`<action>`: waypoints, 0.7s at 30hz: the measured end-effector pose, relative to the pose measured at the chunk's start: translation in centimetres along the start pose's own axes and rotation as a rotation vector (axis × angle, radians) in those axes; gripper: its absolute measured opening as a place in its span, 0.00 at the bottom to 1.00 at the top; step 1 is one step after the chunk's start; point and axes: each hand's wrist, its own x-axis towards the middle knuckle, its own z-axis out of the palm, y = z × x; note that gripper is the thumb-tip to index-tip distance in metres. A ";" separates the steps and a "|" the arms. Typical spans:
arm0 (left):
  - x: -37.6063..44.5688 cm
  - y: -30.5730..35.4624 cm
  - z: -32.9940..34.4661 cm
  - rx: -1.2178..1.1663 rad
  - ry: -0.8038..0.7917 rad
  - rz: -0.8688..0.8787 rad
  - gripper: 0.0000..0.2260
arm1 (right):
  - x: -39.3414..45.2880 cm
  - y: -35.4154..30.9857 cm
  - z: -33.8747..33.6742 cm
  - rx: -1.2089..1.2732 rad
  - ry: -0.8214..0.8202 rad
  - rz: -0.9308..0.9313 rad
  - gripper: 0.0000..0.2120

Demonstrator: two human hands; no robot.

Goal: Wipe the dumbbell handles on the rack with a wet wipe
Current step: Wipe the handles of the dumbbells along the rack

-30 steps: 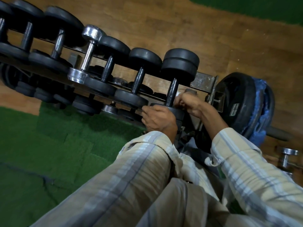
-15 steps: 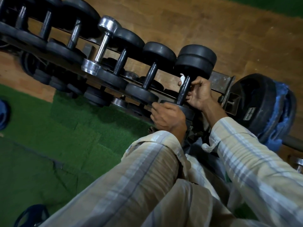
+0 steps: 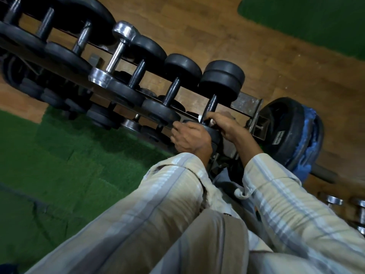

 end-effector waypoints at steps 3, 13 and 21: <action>0.1 0.1 -0.3 -0.023 -0.020 -0.009 0.13 | 0.1 -0.6 -0.7 -0.137 0.092 0.038 0.21; 2.5 -2.1 -2.0 -0.040 -0.307 0.108 0.16 | -3.8 0.2 -0.9 0.000 0.255 -0.059 0.08; 4.5 -3.6 -5.1 -0.138 -0.469 0.153 0.08 | -7.9 1.5 0.3 0.392 0.217 -0.191 0.11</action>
